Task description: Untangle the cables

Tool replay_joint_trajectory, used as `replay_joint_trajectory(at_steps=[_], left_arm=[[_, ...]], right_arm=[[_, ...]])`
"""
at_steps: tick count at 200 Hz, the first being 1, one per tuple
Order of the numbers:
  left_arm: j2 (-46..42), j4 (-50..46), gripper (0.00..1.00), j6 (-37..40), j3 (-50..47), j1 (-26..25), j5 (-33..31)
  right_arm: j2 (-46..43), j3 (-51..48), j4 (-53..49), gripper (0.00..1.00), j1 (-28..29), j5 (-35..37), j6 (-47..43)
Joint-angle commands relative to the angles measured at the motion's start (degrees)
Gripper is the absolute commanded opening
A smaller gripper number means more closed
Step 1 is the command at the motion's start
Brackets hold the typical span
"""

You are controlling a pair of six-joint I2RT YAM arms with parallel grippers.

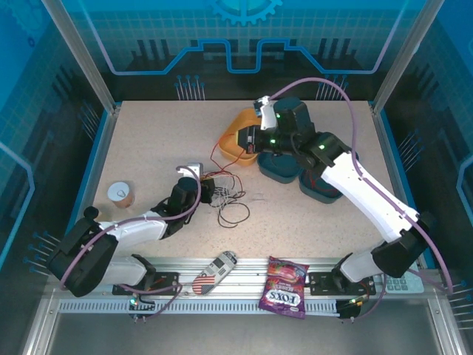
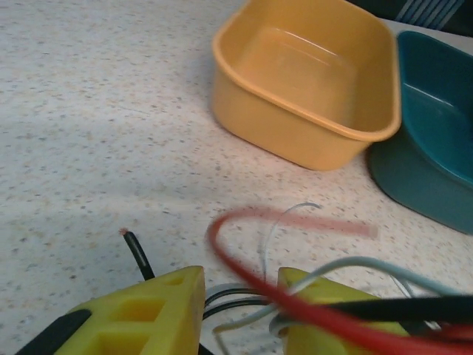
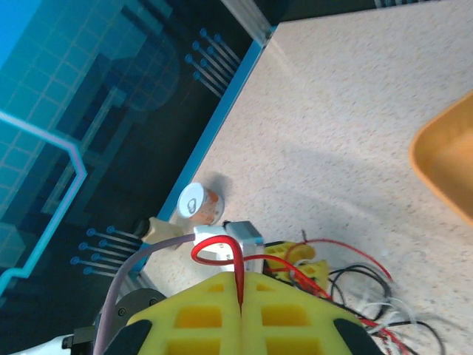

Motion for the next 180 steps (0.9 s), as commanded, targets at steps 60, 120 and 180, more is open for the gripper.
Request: replay_joint_trajectory(at_steps=[60,120,180], left_arm=[[0.2,-5.3,0.23,-11.1,-2.2,6.6,-4.3],[1.5,-8.0,0.16,-14.1,-2.0,9.9,-2.4],[1.1,-9.9,0.14,-15.2,-2.0,12.4,-1.6]], right_arm=[[-11.4,-4.0,-2.9,0.0,-3.7,7.9,-2.8],[-16.3,-4.2,-7.0,0.0,-5.6,12.1,-4.6],[-21.0,-5.4,-12.5,0.0,-8.7,18.5,-6.1]])
